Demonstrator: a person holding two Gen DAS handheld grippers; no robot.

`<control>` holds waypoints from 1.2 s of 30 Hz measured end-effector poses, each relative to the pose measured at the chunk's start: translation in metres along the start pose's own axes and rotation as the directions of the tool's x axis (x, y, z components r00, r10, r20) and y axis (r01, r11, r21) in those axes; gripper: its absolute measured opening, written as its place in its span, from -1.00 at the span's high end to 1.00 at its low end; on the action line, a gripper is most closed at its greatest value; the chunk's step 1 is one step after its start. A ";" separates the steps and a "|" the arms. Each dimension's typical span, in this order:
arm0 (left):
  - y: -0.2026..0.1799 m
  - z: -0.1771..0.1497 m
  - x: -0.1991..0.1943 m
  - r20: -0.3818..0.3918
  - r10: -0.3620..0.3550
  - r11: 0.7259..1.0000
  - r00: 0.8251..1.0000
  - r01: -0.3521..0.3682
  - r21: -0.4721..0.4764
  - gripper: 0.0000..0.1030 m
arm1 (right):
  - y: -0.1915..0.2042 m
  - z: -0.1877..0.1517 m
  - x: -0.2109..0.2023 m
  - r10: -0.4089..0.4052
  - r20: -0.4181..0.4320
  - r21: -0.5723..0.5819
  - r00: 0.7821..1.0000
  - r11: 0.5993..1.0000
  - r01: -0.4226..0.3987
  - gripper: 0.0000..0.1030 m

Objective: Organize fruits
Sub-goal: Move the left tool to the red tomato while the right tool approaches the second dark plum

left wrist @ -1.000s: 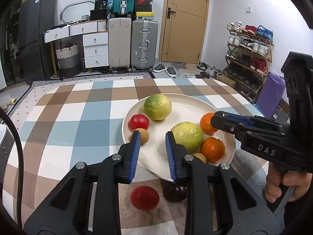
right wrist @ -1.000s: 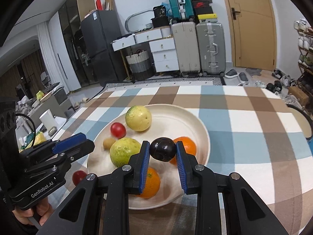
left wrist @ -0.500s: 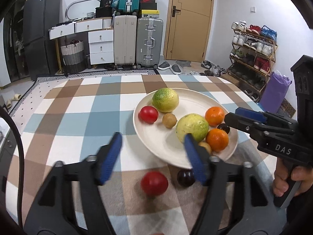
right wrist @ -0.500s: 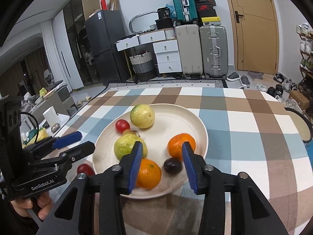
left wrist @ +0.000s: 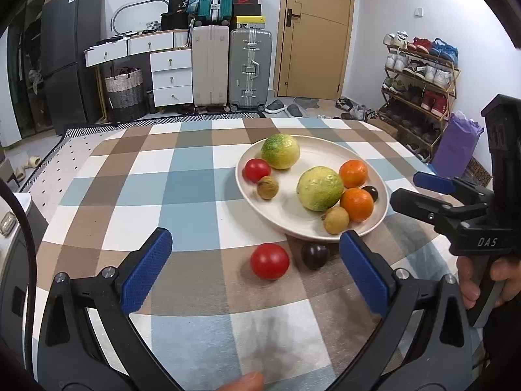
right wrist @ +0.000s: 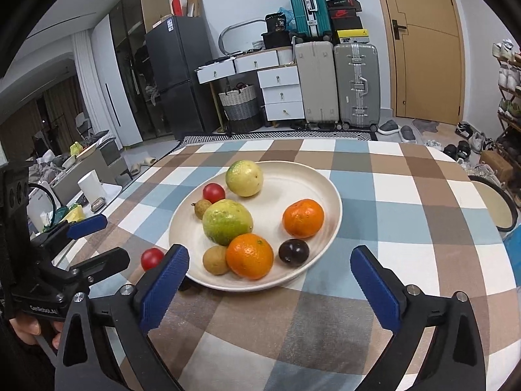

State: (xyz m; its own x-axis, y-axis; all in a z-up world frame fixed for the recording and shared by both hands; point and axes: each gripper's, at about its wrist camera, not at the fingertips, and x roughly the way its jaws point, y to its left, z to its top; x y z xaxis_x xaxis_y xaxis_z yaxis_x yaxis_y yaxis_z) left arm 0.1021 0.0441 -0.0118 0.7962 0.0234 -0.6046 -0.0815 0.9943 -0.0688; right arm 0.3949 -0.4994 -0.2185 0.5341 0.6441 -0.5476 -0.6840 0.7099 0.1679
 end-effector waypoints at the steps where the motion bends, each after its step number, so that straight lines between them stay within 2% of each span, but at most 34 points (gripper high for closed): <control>1: 0.001 0.000 0.000 -0.002 0.002 1.000 1.000 -0.002 -0.002 -0.99 | 0.001 0.000 0.000 0.004 -0.005 0.001 1.000 1.000 -0.004 -0.99; 8: 0.003 -0.003 0.008 -0.044 0.017 1.000 0.999 -0.017 0.006 -0.99 | 0.011 -0.003 0.008 0.029 -0.080 -0.001 0.996 1.000 -0.029 -0.99; 15: 0.008 -0.005 0.019 -0.087 0.027 1.000 0.996 -0.028 -0.006 -0.99 | 0.031 -0.012 0.016 0.054 -0.142 -0.068 0.988 0.996 -0.065 -0.99; 23: 0.013 -0.008 0.032 -0.135 0.042 0.999 0.990 -0.044 -0.010 -0.99 | 0.037 -0.016 0.017 0.031 -0.159 -0.121 0.987 0.991 -0.051 -0.98; 33: 0.015 -0.009 0.047 -0.196 0.034 0.999 0.980 -0.038 -0.014 -0.99 | 0.040 -0.015 0.018 0.029 -0.175 -0.116 0.984 0.992 -0.050 -0.98; 36: 0.014 -0.010 0.052 -0.215 0.039 0.999 0.976 -0.042 -0.009 -0.89 | 0.043 -0.017 0.017 0.008 -0.179 -0.133 0.984 0.991 -0.032 -0.98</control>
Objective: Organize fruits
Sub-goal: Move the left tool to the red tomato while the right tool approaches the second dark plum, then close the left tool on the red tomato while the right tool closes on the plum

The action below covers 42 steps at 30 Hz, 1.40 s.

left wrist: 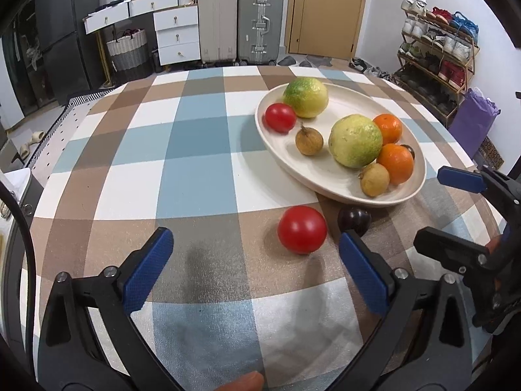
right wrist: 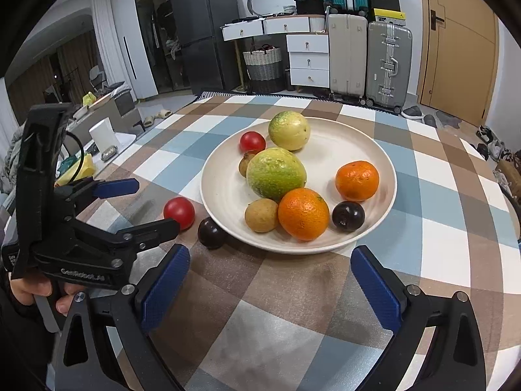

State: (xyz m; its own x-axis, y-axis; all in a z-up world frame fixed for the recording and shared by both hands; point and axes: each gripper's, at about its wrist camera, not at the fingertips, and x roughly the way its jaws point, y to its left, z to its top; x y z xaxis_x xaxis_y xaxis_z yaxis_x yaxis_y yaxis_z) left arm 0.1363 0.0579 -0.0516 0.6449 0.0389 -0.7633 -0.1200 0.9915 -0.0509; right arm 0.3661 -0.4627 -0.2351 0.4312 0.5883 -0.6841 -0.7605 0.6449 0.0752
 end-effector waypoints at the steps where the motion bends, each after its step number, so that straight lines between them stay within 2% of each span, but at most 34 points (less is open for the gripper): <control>1: -0.001 0.000 0.002 -0.005 0.001 1.000 1.000 -0.001 0.006 -0.82 | 0.001 -0.001 0.000 -0.007 -0.004 -0.005 1.000 1.000 0.007 -0.98; 2: -0.003 0.000 0.003 -0.011 0.005 1.000 1.000 -0.005 0.014 -0.78 | 0.002 -0.002 0.001 -0.012 -0.011 -0.009 1.000 1.000 0.012 -0.98; 4: -0.006 0.000 0.006 -0.030 0.007 1.000 1.000 -0.006 0.031 -0.53 | 0.004 -0.003 0.001 -0.021 -0.019 -0.011 1.000 1.000 0.021 -0.98; 7: -0.010 -0.001 0.009 -0.047 -0.006 0.999 0.999 0.008 0.051 -0.27 | 0.007 -0.003 0.003 -0.041 -0.028 -0.025 0.999 0.999 0.040 -0.97; 14: -0.012 -0.001 0.009 -0.041 -0.041 0.997 0.998 0.044 0.063 -0.04 | 0.014 -0.006 0.013 -0.078 -0.068 -0.025 0.995 0.997 0.077 -0.96; 18: -0.014 -0.001 0.006 -0.032 -0.083 0.994 0.996 0.085 0.072 0.42 | 0.017 -0.008 0.016 -0.079 -0.084 -0.006 0.993 0.997 0.079 -0.90; 20: -0.015 -0.001 0.005 -0.024 -0.068 0.995 0.997 0.069 0.077 0.43 | 0.020 -0.009 0.017 -0.071 -0.088 0.002 0.994 0.997 0.072 -0.82; 22: -0.015 -0.002 0.003 -0.021 -0.069 0.995 0.997 0.071 0.074 0.43 | 0.022 -0.009 0.019 -0.064 -0.099 0.011 0.993 0.998 0.066 -0.56; 30: -0.001 0.001 -0.009 0.013 -0.065 0.997 0.998 0.065 0.032 0.43 | 0.043 -0.004 0.028 -0.064 -0.105 0.003 0.992 0.998 0.064 -0.40; 34: 0.008 0.003 -0.015 0.035 -0.061 0.998 0.998 0.061 -0.002 0.43 | 0.049 0.001 0.037 -0.078 -0.112 0.021 0.991 0.996 0.081 -0.18; 39: 0.023 0.005 -0.020 0.052 -0.054 0.997 0.997 0.057 -0.058 0.43 | 0.053 0.002 0.040 -0.109 -0.107 0.035 0.988 0.993 0.114 -0.15; 42: 0.027 0.005 -0.022 0.058 -0.053 0.996 0.997 0.057 -0.068 0.43 | 0.056 0.003 0.040 -0.122 -0.106 0.037 0.987 0.991 0.126 -0.06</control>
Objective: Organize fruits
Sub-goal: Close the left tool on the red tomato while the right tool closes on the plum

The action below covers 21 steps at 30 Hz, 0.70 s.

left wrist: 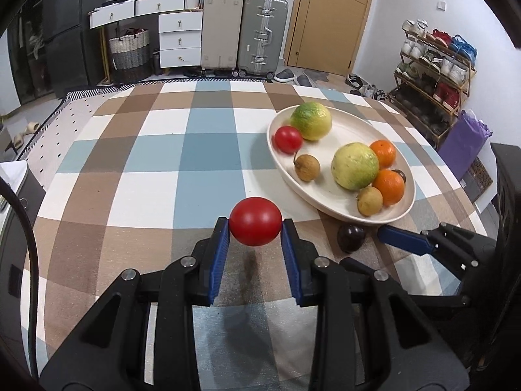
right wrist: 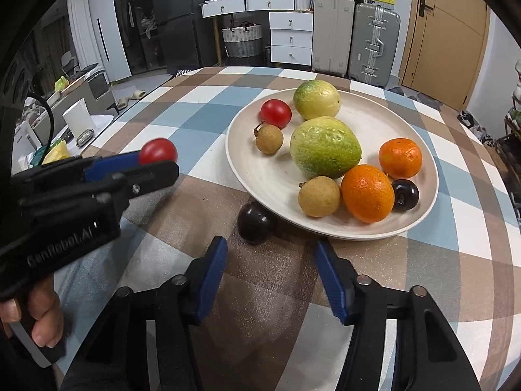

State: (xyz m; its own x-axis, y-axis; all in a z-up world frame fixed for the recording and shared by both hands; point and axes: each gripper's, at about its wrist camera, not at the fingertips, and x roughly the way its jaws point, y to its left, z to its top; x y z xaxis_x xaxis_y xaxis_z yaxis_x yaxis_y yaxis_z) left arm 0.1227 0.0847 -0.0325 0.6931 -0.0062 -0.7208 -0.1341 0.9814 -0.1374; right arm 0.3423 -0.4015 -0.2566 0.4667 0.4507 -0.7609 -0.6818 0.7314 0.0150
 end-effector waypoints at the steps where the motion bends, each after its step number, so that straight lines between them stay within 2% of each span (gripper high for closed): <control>1: 0.000 0.000 0.000 0.002 0.001 1.000 1.000 -0.001 -0.002 0.43 | -0.001 0.001 0.001 0.002 -0.001 0.004 1.000 1.000 -0.002 -0.05; 4: 0.000 0.000 -0.001 0.003 0.002 1.000 1.000 -0.002 -0.001 0.43 | 0.002 0.003 0.001 -0.001 -0.008 0.031 1.000 1.000 0.002 0.04; 11: 0.002 0.000 -0.003 0.004 0.009 1.000 1.000 -0.009 -0.008 0.43 | 0.008 0.008 0.004 -0.015 -0.007 0.110 1.000 0.994 0.015 0.04; 17: 0.007 0.001 -0.003 0.002 0.021 0.999 1.000 -0.021 -0.029 0.43 | 0.010 0.011 0.005 -0.060 -0.004 0.169 0.998 0.984 0.060 0.20; 19: 0.007 0.001 -0.001 0.001 0.023 0.999 1.000 -0.023 -0.030 0.43 | 0.009 0.010 0.005 -0.079 0.000 0.176 0.997 0.981 0.078 0.34; 21: 0.007 0.001 -0.002 0.004 0.022 0.999 1.000 -0.022 -0.029 0.43 | 0.006 0.010 0.004 -0.051 0.009 0.197 0.999 0.979 0.048 0.44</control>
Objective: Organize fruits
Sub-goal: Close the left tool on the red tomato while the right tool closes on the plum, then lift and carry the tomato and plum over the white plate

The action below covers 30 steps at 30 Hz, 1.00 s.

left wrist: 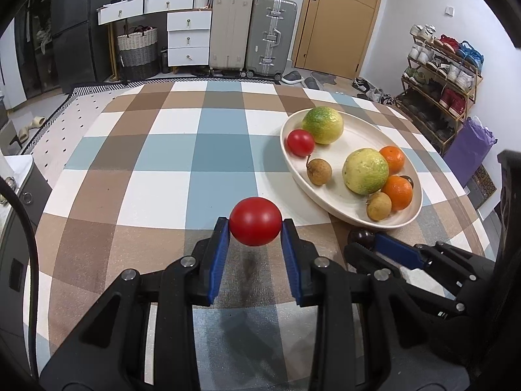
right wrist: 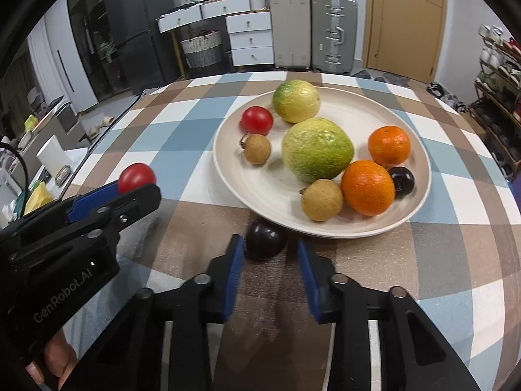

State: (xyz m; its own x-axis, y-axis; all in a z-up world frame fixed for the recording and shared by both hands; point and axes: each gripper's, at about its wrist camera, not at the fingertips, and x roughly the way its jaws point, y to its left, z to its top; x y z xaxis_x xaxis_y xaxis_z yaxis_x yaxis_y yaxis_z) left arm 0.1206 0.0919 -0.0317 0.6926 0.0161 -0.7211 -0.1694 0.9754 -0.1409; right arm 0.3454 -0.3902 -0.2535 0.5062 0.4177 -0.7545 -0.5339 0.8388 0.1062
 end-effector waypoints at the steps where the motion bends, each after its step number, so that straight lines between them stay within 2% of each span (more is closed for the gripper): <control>1: 0.000 0.000 0.001 0.001 0.000 1.000 1.000 0.000 0.002 0.43 | -0.001 0.000 0.000 0.006 0.000 0.004 1.000 1.000 -0.006 0.48; 14: -0.006 -0.001 0.001 0.007 -0.006 1.000 1.000 0.006 0.013 0.43 | -0.020 -0.008 -0.012 0.074 -0.009 -0.013 0.997 0.997 -0.074 0.50; 30: -0.025 -0.005 0.000 0.032 -0.022 0.998 0.999 0.020 0.067 0.43 | -0.061 -0.009 -0.043 0.142 0.072 -0.036 0.987 0.989 -0.140 0.50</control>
State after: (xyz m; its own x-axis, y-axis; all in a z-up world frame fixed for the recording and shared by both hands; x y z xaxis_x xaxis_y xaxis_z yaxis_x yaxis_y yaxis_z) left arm 0.1209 0.0665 -0.0313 0.7183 0.0012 -0.6958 -0.1082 0.9880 -0.1100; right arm 0.3507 -0.4626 -0.2331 0.4727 0.5570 -0.6828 -0.6237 0.7589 0.1873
